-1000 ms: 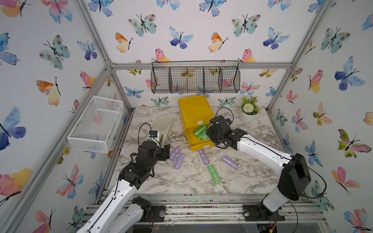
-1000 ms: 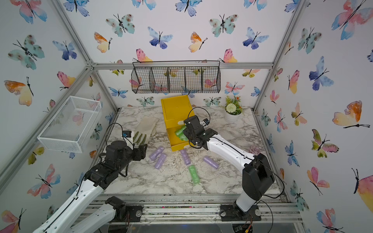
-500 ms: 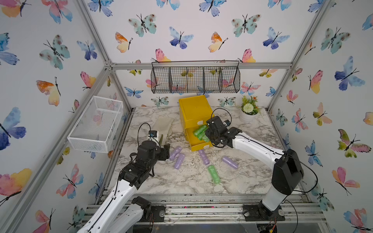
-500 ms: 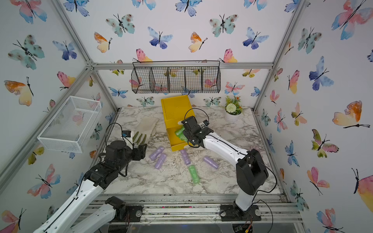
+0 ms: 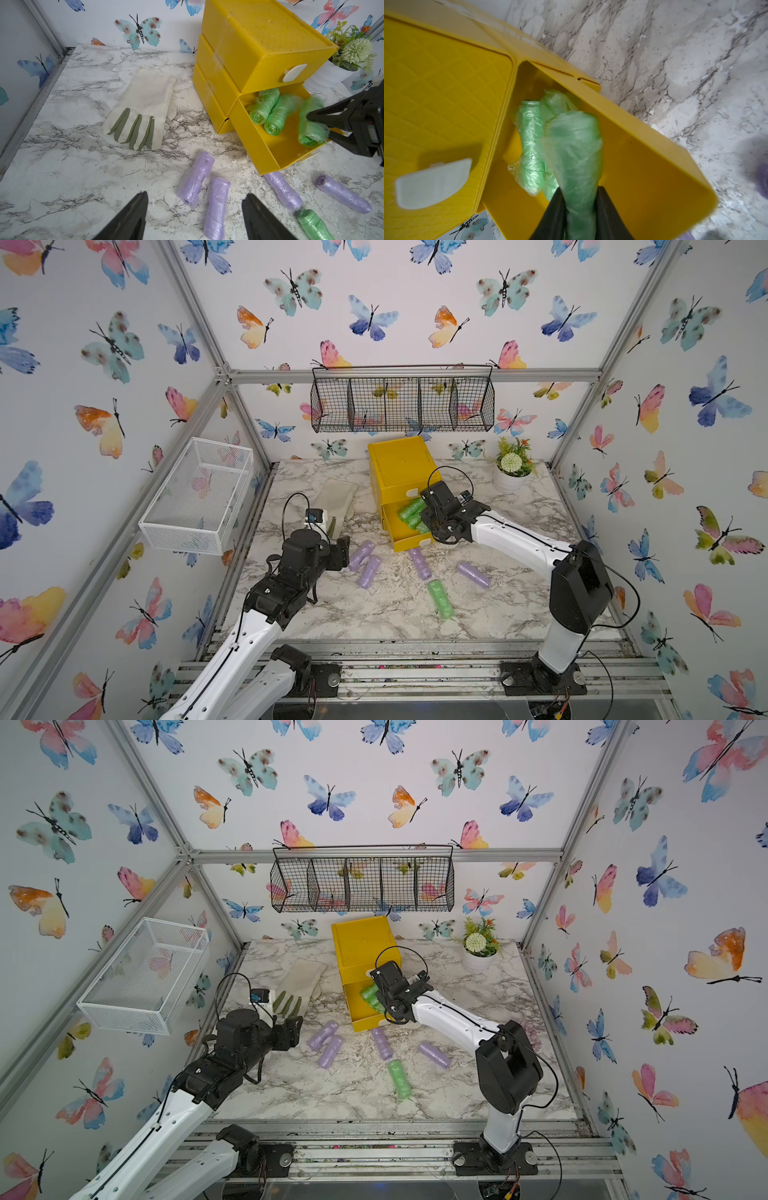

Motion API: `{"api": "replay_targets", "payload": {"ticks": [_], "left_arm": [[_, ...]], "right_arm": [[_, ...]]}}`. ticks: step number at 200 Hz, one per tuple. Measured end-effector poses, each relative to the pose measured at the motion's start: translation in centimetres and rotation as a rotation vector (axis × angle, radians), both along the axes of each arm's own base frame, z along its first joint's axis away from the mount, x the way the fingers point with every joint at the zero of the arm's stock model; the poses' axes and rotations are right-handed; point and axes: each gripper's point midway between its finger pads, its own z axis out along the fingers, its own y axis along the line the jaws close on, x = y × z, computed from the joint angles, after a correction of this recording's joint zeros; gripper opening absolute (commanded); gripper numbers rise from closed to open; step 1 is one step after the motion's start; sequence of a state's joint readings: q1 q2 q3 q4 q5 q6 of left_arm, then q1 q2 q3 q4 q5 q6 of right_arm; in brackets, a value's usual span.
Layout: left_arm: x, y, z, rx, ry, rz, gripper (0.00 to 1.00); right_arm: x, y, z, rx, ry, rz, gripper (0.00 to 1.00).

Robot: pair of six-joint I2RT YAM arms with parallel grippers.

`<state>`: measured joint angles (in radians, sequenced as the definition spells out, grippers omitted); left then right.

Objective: Sort the rolls of trash bags by color and place them into the drawer
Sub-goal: Place the roll of trash bags in the drawer.

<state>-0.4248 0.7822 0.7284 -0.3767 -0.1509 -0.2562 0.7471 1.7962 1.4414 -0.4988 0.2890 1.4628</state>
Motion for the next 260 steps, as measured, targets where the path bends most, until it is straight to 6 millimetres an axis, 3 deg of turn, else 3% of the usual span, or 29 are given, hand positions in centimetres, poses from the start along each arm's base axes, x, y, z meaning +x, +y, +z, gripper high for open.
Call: {"api": "replay_targets", "payload": {"ticks": [94, 207, 234, 260], "left_arm": [[0.0, 0.1, 0.0, -0.006, 0.000, 0.002, 0.78], [0.0, 0.3, 0.1, -0.008, -0.003, 0.008, 0.78], [0.0, 0.2, 0.1, -0.010, -0.002, 0.006, 0.78], [0.0, 0.3, 0.1, -0.011, -0.002, 0.008, 0.78]], "right_arm": [[0.1, -0.1, 0.0, 0.003, 0.002, -0.024, 0.39], [0.5, -0.5, 0.3, -0.024, -0.020, -0.030, 0.41], [0.6, -0.6, 1.5, -0.036, -0.051, -0.005, 0.42], [0.4, -0.8, 4.5, -0.028, -0.119, 0.037, 0.42]]}}
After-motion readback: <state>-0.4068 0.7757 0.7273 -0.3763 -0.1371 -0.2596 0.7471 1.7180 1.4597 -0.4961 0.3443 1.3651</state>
